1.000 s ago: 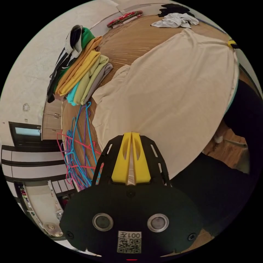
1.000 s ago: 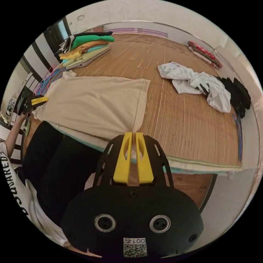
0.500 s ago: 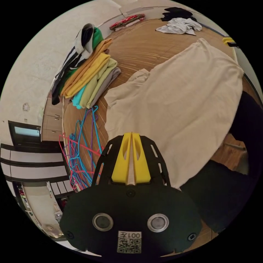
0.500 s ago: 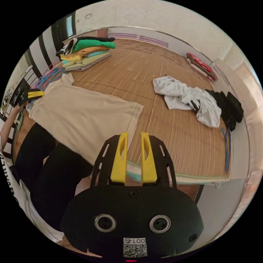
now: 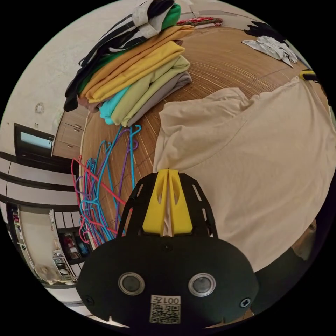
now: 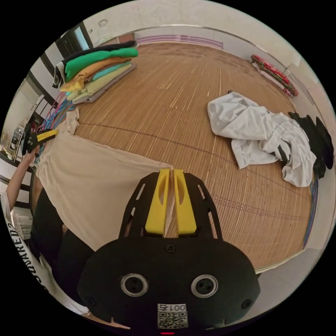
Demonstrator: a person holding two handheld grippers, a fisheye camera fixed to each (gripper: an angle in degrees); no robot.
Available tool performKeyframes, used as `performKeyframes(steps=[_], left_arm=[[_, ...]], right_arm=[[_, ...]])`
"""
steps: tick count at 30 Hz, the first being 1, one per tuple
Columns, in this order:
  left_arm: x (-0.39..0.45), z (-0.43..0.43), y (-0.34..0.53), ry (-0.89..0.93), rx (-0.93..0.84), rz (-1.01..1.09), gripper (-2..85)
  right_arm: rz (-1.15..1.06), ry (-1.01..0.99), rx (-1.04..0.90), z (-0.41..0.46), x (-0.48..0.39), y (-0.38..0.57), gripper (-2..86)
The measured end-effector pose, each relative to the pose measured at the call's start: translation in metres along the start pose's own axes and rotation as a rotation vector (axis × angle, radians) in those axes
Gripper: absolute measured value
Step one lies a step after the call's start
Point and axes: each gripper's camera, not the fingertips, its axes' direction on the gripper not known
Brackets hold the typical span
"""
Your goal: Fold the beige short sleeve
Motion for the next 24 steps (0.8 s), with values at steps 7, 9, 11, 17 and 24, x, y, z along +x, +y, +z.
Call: performKeyframes(steps=[7, 9, 11, 17, 24], left_arm=[[-0.016, 0.013, 0.019, 0.004, 0.03, -0.147, -1.0], [-0.017, 0.016, 0.022, -0.001, 0.037, -0.156, -1.0], [-0.016, 0.018, 0.024, -0.016, 0.037, -0.153, -1.0], [-0.028, 0.014, 0.036, -0.037, 0.06, -0.199, -1.0], [-0.028, 0.021, 0.042, 0.0, 0.071, -0.114, -1.0]], right_arm=[[-0.02, 0.012, -0.022, 0.006, -0.001, -0.017, 2.1], [-0.013, 0.02, -0.033, 0.012, -0.004, -0.021, 2.2], [-0.009, 0.041, -0.011, 0.01, -0.01, -0.025, 2.4], [0.009, 0.149, 0.128, -0.034, -0.027, -0.024, 2.6], [-0.074, 0.08, -0.015, -0.017, -0.052, -0.047, 7.0]])
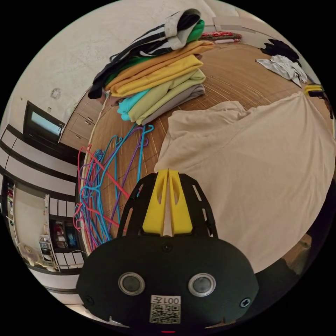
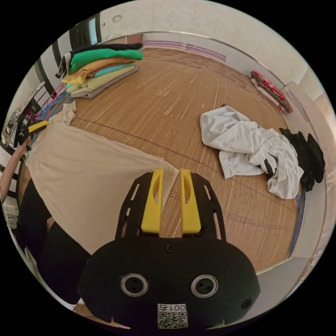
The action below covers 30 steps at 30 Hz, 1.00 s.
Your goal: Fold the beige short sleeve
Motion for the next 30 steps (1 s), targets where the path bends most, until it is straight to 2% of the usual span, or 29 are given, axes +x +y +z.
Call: performKeyframes(steps=[3, 6, 8, 10, 12, 17, 20, 22, 26, 30], left_arm=[[-0.001, 0.013, 0.004, -0.02, -0.021, 0.04, -1.0], [-0.007, 0.016, 0.01, -0.027, -0.008, 0.067, -1.0], [-0.013, 0.02, 0.016, -0.008, 0.016, 0.047, -1.0], [-0.025, 0.023, 0.026, 0.026, 0.053, -0.024, -1.0], [-0.031, 0.024, 0.029, 0.033, 0.05, -0.043, -1.0], [-0.057, 0.013, 0.048, -0.041, 0.063, -0.149, -1.0], [-0.078, 0.011, 0.067, 0.052, 0.088, -0.207, -1.0], [-0.094, 0.02, 0.077, 0.152, 0.08, -0.236, -1.0], [-0.115, 0.037, 0.077, 0.227, 0.057, -0.238, -1.0], [-0.133, 0.037, 0.083, 0.344, 0.007, -0.328, -1.0]], right_arm=[[0.027, -0.046, -0.034, 0.011, -0.004, -0.017, 5.1], [0.058, 0.019, 0.039, -0.006, -0.013, -0.027, 2.8], [0.085, 0.021, 0.08, -0.011, -0.017, -0.029, 2.3], [0.114, -0.025, 0.004, 0.002, -0.017, -0.033, 1.9], [0.12, -0.028, 0.056, -0.006, -0.02, -0.034, 1.6], [0.069, 0.137, 0.083, -0.04, -0.044, -0.043, 1.2], [0.022, 0.176, 0.103, -0.066, -0.068, -0.054, 1.4], [-0.051, 0.141, 0.147, -0.085, -0.101, -0.073, 1.8], [-0.197, -0.011, 0.229, -0.098, -0.179, -0.123, 3.4], [-0.382, -0.159, 0.241, -0.083, -0.296, -0.204, 5.6]])
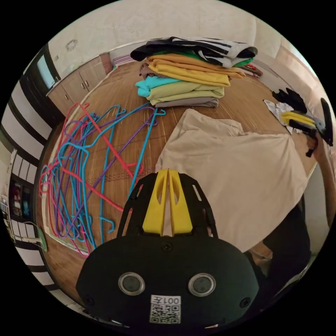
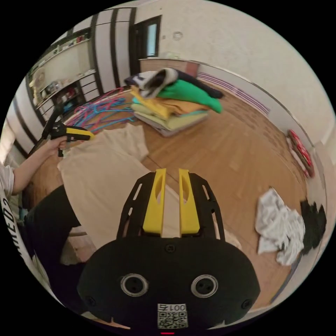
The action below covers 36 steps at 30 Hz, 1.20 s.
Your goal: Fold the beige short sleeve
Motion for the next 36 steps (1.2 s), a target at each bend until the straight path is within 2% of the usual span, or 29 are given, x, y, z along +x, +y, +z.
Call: performKeyframes(steps=[4, 7, 12, 15, 19, 23, 30, 36], left_arm=[[-0.001, -0.012, 0.026, -0.035, 0.035, 0.073, -1.0], [-0.008, -0.002, 0.043, -0.027, -0.03, 0.151, -1.0], [-0.027, -0.001, 0.057, 0.023, 0.044, 0.192, -1.0], [-0.038, 0.001, 0.055, 0.045, 0.05, 0.208, -1.0], [-0.046, 0.002, 0.058, 0.038, 0.084, 0.231, -1.0], [-0.053, 0.003, 0.057, 0.034, 0.098, 0.235, -1.0], [-0.065, 0.005, 0.049, 0.037, 0.094, 0.214, -1.0], [-0.071, 0.007, 0.036, 0.024, 0.075, 0.209, -1.0]], right_arm=[[-0.149, -0.025, -0.07, 0.068, -0.055, -0.106, 7.3], [-0.186, -0.071, -0.122, 0.107, -0.077, -0.162, 7.8], [-0.271, -0.012, -0.24, 0.148, -0.113, -0.208, 6.4], [-0.318, 0.026, -0.227, 0.145, -0.129, -0.223, 3.3], [-0.325, 0.243, -0.129, 0.12, -0.142, -0.245, 2.1], [-0.309, 0.27, -0.189, 0.132, -0.145, -0.264, 2.8], [-0.261, 0.163, -0.28, 0.161, -0.135, -0.307, 7.7], [-0.353, 0.24, -0.343, 0.124, -0.138, -0.33, 3.3]])
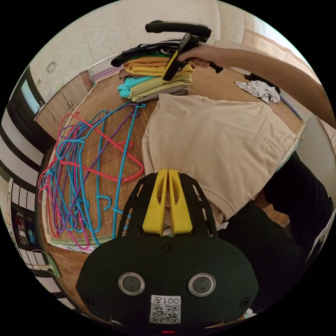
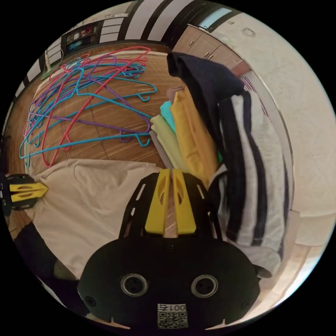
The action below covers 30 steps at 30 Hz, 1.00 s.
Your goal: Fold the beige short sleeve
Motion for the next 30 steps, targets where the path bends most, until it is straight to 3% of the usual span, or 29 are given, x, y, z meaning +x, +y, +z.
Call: performKeyframes(steps=[5, 10, 17, 21, 28, 30], left_arm=[[-0.014, -0.014, -0.012, 0.009, 0.05, -0.04, -1.0], [-0.049, -0.028, -0.072, 0.152, 0.23, -0.059, -0.7], [-0.073, 0.049, -0.197, 0.251, 0.069, -0.013, 4.2], [-0.062, 0.097, -0.237, 0.187, -0.1, 0.063, 5.2], [-0.045, 0.101, -0.254, 0.116, -0.052, 0.169, -0.5], [-0.047, 0.094, -0.258, 0.116, -0.031, 0.164, -0.8]], right_arm=[[-0.033, -0.02, -0.037, -0.015, -0.004, 0.029, 1.9], [0.177, -0.067, -0.032, 0.008, 0.01, 0.089, 5.3], [0.489, -0.244, 0.054, 0.047, 0.039, 0.147, 8.8], [0.557, -0.411, 0.136, 0.062, 0.052, 0.167, 7.7], [0.493, -0.508, 0.19, 0.072, 0.053, 0.187, 4.4], [0.489, -0.446, 0.199, 0.068, 0.051, 0.192, 3.1]])
